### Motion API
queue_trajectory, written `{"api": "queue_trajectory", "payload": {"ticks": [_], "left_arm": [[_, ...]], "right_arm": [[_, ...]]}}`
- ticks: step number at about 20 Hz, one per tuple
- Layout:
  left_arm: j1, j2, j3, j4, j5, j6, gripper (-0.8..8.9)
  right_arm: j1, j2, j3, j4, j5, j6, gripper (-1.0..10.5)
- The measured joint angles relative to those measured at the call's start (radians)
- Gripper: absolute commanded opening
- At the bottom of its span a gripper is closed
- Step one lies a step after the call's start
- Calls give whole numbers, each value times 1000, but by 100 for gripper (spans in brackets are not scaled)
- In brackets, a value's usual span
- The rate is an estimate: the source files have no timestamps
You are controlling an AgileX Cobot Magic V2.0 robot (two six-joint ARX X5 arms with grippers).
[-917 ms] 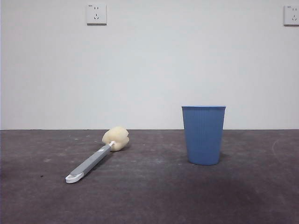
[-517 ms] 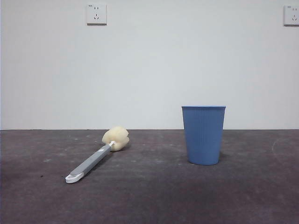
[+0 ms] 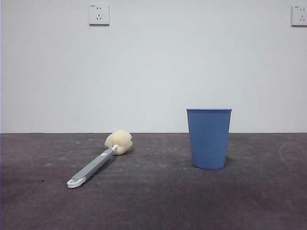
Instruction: Pick up the cup brush,pick up the cup,insert the brush into the cup,clean the cup,put the cup brush back,put the cup back to the fixed position on the table
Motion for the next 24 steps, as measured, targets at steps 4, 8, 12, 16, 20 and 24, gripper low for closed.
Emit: {"api": "queue_trajectory", "payload": {"ticks": [4, 8, 12, 16, 20, 24], "left_arm": [[0, 23, 0, 0, 0, 0, 480], [-11, 78, 0, 3, 0, -21, 480], [-94, 188, 6, 94, -56, -61, 473], [-264, 364, 6, 251, -245, -151, 471], [-441, 587, 26, 394, -457, -239, 467], [-528, 833, 117, 472, -596, -282, 467]], "right_arm": [[0, 0, 0, 0, 0, 8, 599], [0, 0, 0, 0, -1, 12, 599], [0, 10, 0, 0, 0, 15, 598], [0, 21, 0, 4, -1, 19, 598], [0, 23, 0, 8, -2, 24, 598], [0, 23, 0, 8, -2, 32, 598]]}}
